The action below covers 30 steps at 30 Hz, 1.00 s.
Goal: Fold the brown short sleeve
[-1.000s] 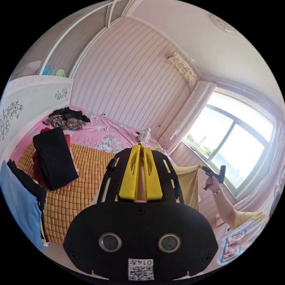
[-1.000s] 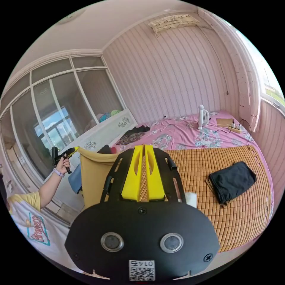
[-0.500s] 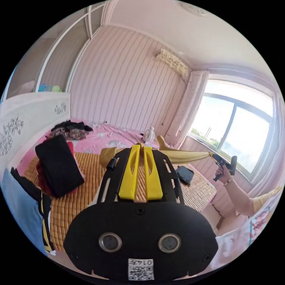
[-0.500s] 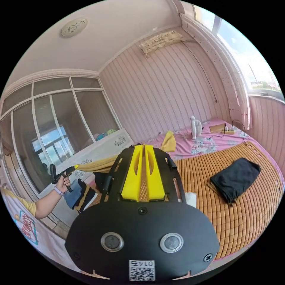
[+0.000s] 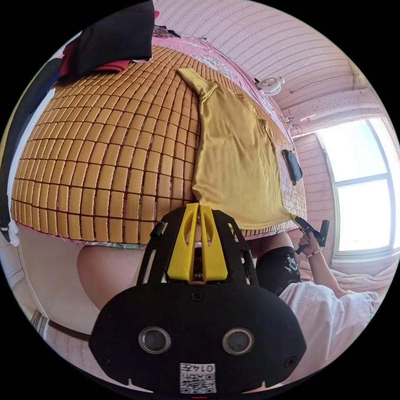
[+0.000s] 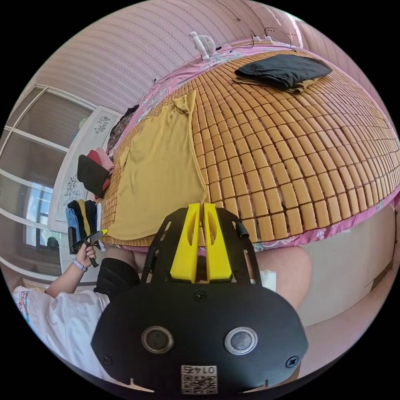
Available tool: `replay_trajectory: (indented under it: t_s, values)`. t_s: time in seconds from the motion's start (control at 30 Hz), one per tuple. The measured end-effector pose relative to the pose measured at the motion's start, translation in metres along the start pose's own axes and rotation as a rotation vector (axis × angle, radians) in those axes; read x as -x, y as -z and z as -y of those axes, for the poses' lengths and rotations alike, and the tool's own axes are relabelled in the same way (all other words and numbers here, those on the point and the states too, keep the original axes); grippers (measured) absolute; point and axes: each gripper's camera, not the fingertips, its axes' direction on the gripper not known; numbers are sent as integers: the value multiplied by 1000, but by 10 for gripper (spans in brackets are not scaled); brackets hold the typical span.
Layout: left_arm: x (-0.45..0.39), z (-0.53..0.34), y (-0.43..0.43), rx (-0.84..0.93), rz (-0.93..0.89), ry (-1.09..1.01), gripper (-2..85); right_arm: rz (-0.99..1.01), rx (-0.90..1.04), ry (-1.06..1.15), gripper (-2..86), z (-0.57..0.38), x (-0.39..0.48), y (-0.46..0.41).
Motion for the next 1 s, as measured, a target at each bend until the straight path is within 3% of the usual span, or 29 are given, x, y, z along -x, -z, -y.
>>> replay_trajectory:
  t_s: [0.4, 0.63, 1.0]
  values:
    - [17, 34, -4, 3, -4, 78, 45, -86, 69, 50, 80, 17, 65, -31]
    - [8, 55, -17, 19, 109, 71, 71, -333, 165, 179, 44, 32, 140, -69]
    - [-7, 72, -36, 28, 203, -2, -4, -449, 174, 261, 5, 30, 218, -90]
